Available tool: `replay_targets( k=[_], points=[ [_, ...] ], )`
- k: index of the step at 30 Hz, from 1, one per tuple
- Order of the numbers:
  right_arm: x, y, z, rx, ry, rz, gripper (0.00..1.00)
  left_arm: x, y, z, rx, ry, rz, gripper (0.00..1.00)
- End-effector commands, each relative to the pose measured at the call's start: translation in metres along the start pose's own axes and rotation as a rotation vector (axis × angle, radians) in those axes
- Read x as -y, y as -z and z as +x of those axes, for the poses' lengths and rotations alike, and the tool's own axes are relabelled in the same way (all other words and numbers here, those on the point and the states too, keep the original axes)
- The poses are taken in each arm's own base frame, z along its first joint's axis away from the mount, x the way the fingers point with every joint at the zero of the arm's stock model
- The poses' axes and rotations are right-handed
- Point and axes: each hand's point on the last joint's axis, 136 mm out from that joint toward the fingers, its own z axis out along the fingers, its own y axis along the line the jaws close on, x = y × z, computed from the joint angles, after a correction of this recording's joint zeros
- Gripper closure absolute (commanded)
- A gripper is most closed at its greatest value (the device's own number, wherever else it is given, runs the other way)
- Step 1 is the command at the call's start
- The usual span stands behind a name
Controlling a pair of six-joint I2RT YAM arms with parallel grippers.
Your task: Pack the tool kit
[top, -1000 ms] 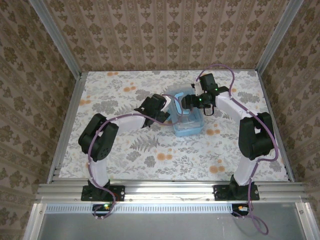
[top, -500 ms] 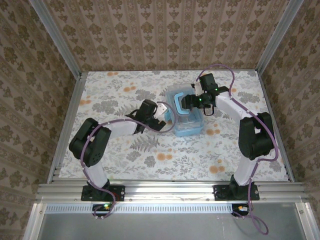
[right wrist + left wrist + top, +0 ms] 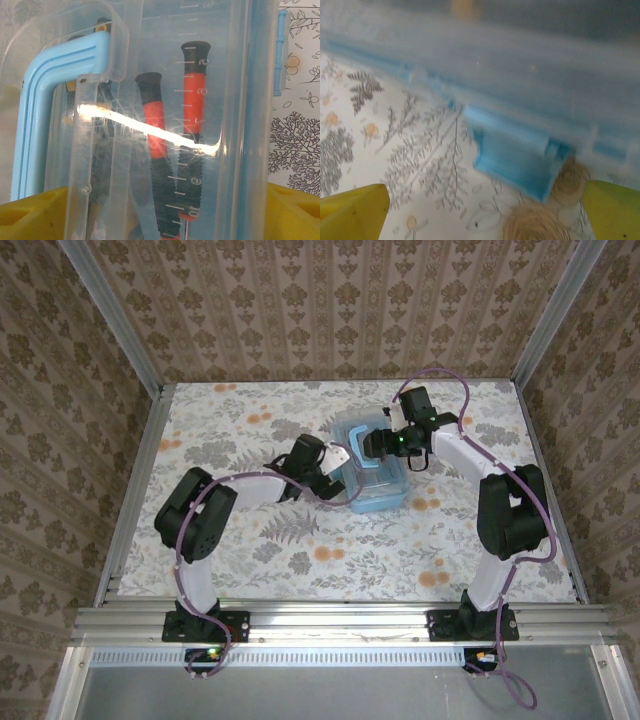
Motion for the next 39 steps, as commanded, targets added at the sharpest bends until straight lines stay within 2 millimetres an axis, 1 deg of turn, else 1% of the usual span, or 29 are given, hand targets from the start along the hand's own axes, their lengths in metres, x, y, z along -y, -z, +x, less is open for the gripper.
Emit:
replay_targets(
  k=[1, 8, 15, 20, 27, 34, 39],
  points=[
    [-0.016, -0.01, 0.02, -0.096, -0.006, -0.072, 0.12, 0.013, -0.013, 0.007, -0.059, -0.059, 0.02, 0.0],
    [-0.016, -0.009, 0.02, -0.096, -0.005, -0.072, 0.12, -0.002, -0.02, 0.014, -0.122, -0.062, -0.068, 0.0],
    [-0.016, -0.011, 0.021, -0.1, -0.007, -0.075, 0.12, -0.016, -0.015, 0.025, -0.194, -0.092, -0.153, 0.0],
    [-0.015, -0.012, 0.022, -0.1, -0.007, -0.075, 0.12, -0.033, -0.006, 0.029, -0.254, -0.138, -0.246, 0.0],
    [-0.015, -0.011, 0.023, -0.1, -0.006, -0.075, 0.12, -0.048, 0.008, 0.032, -0.32, -0.224, -0.326, 0.0],
    [-0.015, -0.011, 0.024, -0.102, -0.006, -0.075, 0.12, -0.057, 0.026, 0.022, -0.292, -0.218, -0.366, 0.0],
    [-0.015, -0.01, 0.024, -0.104, -0.006, -0.074, 0.12, -0.064, 0.034, 0.02, -0.289, -0.213, -0.396, 0.0]
  ],
)
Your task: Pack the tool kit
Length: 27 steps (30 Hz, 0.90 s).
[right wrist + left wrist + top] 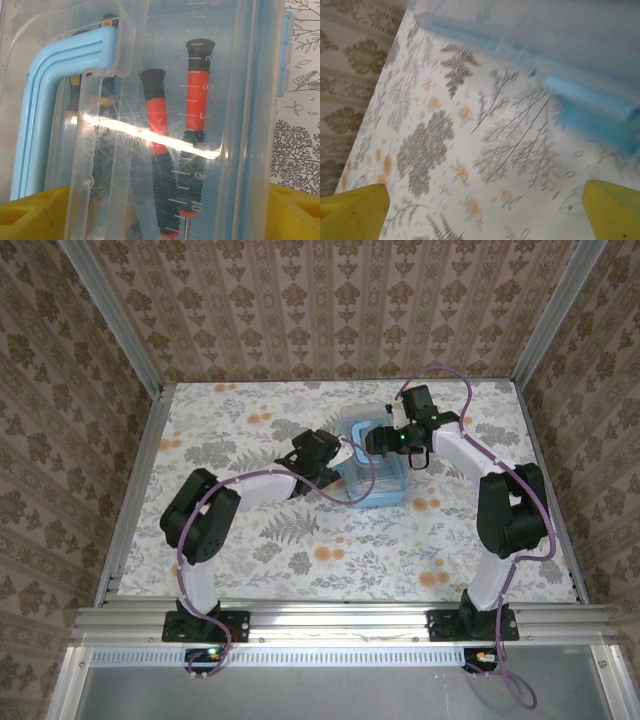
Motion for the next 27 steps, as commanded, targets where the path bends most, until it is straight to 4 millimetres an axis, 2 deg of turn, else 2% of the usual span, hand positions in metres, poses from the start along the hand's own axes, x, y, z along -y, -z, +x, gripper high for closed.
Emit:
replay_targets(
  k=[1, 4, 9, 11, 13, 16, 20, 27],
  points=[
    [-0.021, -0.008, 0.031, -0.124, 0.007, -0.089, 0.12, -0.016, 0.006, 0.025, -0.088, -0.04, -0.059, 0.0],
    [-0.021, -0.008, 0.032, -0.124, 0.008, -0.088, 0.12, -0.022, 0.007, 0.026, -0.086, -0.016, -0.07, 0.0],
    [-0.022, -0.008, 0.032, -0.124, 0.008, -0.09, 0.12, -0.021, 0.009, 0.028, -0.076, 0.04, -0.036, 0.0],
    [-0.022, -0.008, 0.032, -0.122, 0.009, -0.091, 0.12, -0.013, 0.015, 0.026, -0.035, 0.106, 0.036, 0.0],
    [-0.022, -0.008, 0.032, -0.123, 0.01, -0.091, 0.12, 0.001, 0.026, 0.016, 0.064, 0.172, 0.142, 0.0],
    [-0.022, -0.009, 0.032, -0.121, 0.008, -0.094, 0.12, 0.022, 0.036, 0.013, 0.189, 0.21, 0.243, 0.0],
    [-0.023, -0.009, 0.031, -0.121, 0.007, -0.098, 0.12, 0.043, 0.03, 0.015, 0.207, 0.188, 0.319, 0.0],
    [-0.031, -0.004, 0.023, -0.107, 0.001, -0.137, 0.12, 0.053, 0.016, 0.007, 0.233, 0.143, 0.316, 0.0]
  ],
)
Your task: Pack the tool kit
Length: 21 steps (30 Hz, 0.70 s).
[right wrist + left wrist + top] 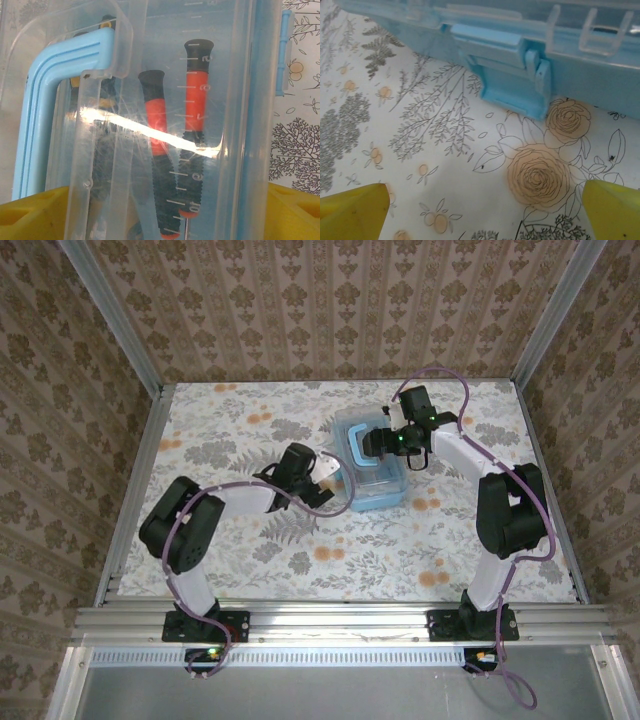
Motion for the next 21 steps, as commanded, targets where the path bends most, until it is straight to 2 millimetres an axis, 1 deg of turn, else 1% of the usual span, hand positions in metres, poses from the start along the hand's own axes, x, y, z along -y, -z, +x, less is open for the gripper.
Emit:
replay_targets(
  k=[1, 6, 10, 16, 21],
  points=[
    [-0.024, -0.004, 0.018, -0.092, -0.015, -0.109, 0.12, 0.005, -0.007, -0.018, 0.07, -0.028, 0.024, 0.0],
    [-0.026, -0.001, 0.011, -0.087, -0.019, -0.118, 0.11, 0.011, -0.017, -0.025, 0.076, -0.043, 0.066, 0.0],
    [-0.027, -0.004, 0.008, -0.09, -0.024, -0.123, 0.11, 0.018, -0.024, -0.034, 0.083, -0.057, 0.104, 0.0],
    [-0.029, -0.012, 0.01, -0.107, -0.037, -0.147, 0.11, 0.023, -0.033, -0.044, 0.07, -0.062, 0.119, 0.0],
    [-0.034, -0.019, 0.017, -0.145, -0.031, -0.178, 0.13, 0.031, -0.034, -0.05, 0.074, -0.067, 0.117, 0.0]
  ],
)
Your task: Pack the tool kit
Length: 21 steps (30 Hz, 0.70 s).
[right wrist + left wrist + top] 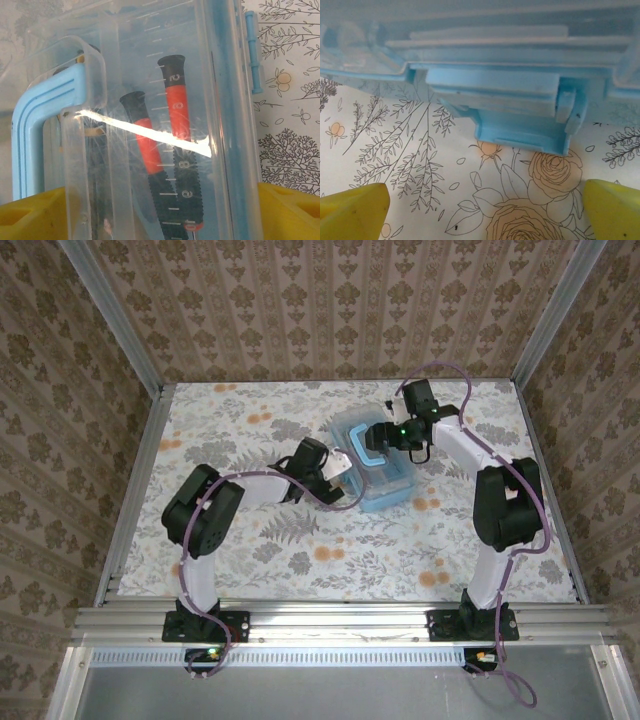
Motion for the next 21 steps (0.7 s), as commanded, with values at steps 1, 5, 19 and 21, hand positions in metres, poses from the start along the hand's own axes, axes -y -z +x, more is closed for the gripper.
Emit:
replay_targets(
  k=[1, 5, 19, 21],
  points=[
    [-0.044, -0.017, 0.034, -0.146, 0.003, -0.175, 0.14, 0.017, -0.002, -0.035, 0.085, -0.035, 0.024, 0.0],
    [-0.051, -0.023, 0.052, -0.187, 0.016, -0.192, 0.17, 0.027, 0.004, -0.033, 0.12, -0.001, 0.009, 0.0],
    [-0.064, -0.036, 0.103, -0.276, 0.024, -0.202, 0.19, 0.006, 0.017, -0.027, 0.282, 0.187, -0.186, 0.0],
    [-0.064, -0.035, 0.103, -0.274, 0.024, -0.2, 0.19, -0.002, 0.017, -0.025, 0.26, 0.167, -0.233, 0.0]
  ],
)
